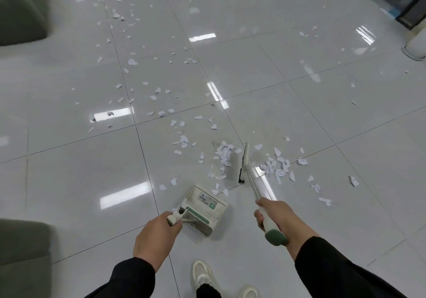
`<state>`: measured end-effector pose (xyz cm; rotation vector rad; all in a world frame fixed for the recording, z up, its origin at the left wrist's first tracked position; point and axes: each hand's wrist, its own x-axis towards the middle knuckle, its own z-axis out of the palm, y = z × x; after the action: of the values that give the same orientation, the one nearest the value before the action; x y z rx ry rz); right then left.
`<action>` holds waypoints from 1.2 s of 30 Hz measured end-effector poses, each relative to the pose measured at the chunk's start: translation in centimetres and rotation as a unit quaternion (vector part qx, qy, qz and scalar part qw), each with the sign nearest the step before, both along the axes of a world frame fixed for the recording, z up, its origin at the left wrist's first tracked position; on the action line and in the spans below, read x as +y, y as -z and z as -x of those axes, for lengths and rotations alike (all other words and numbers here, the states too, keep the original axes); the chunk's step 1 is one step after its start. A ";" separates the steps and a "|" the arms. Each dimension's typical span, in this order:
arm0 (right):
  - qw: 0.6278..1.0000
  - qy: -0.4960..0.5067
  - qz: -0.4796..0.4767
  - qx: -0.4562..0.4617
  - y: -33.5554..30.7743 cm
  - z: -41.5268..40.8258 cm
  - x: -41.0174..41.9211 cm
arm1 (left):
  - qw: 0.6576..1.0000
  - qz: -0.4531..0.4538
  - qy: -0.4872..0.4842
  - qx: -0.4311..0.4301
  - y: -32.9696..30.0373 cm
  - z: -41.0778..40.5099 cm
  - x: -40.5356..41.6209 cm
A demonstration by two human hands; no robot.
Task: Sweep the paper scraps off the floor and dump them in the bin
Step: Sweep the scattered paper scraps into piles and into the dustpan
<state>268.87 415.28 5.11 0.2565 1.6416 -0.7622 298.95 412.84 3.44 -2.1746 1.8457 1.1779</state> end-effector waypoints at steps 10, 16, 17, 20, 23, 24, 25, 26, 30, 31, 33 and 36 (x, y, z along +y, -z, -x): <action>0.981 -0.182 -0.007 -0.068 -1.5 -3.6 1.9 | 0.994 -0.019 -0.111 -0.006 -1.8 -5.0 4.9; 0.943 -0.301 -0.015 -0.140 0.9 -8.7 1.4 | 0.971 -0.031 -0.236 -0.034 -2.5 -7.4 11.6; 0.940 -0.309 -0.013 -0.145 1.4 -9.0 1.5 | 0.969 -0.035 -0.244 -0.034 -2.6 -7.4 12.0; 0.916 -0.362 -0.033 -0.167 2.8 -10.6 2.0 | 0.950 -0.038 -0.305 -0.050 -2.7 -8.4 14.9; 0.898 -0.403 -0.054 -0.168 4.6 -10.5 2.1 | 0.932 -0.039 -0.354 -0.062 -2.4 -8.8 17.2; 0.892 -0.416 -0.065 -0.162 5.5 -9.9 2.0 | 0.930 -0.038 -0.358 -0.076 -1.9 -8.6 18.0; 0.884 -0.435 -0.075 -0.152 6.2 -9.1 2.0 | 0.927 -0.045 -0.362 -0.087 -1.7 -8.2 18.8; 0.881 -0.445 -0.078 -0.143 6.4 -8.8 1.8 | 0.927 -0.055 -0.357 -0.097 -2.0 -8.3 19.1; 0.887 -0.431 -0.099 -0.134 7.4 -2.6 0.4 | 0.928 -0.065 -0.345 -0.128 -1.4 -6.0 19.9; 0.891 -0.425 -0.098 -0.128 7.3 -0.2 -0.1 | 0.927 -0.065 -0.349 -0.125 -1.0 -4.9 19.8; 0.894 -0.423 -0.095 -0.110 6.9 3.3 -1.0 | 0.923 -0.047 -0.366 -0.106 -0.4 -4.2 19.5; 0.900 -0.422 -0.092 -0.065 6.2 8.9 -2.3 | 0.934 -0.036 -0.336 -0.116 -0.2 -1.7 17.6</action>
<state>259.95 412.94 -1.06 -0.2704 1.4941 0.0736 300.60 430.49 3.67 -2.8476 0.9608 0.9639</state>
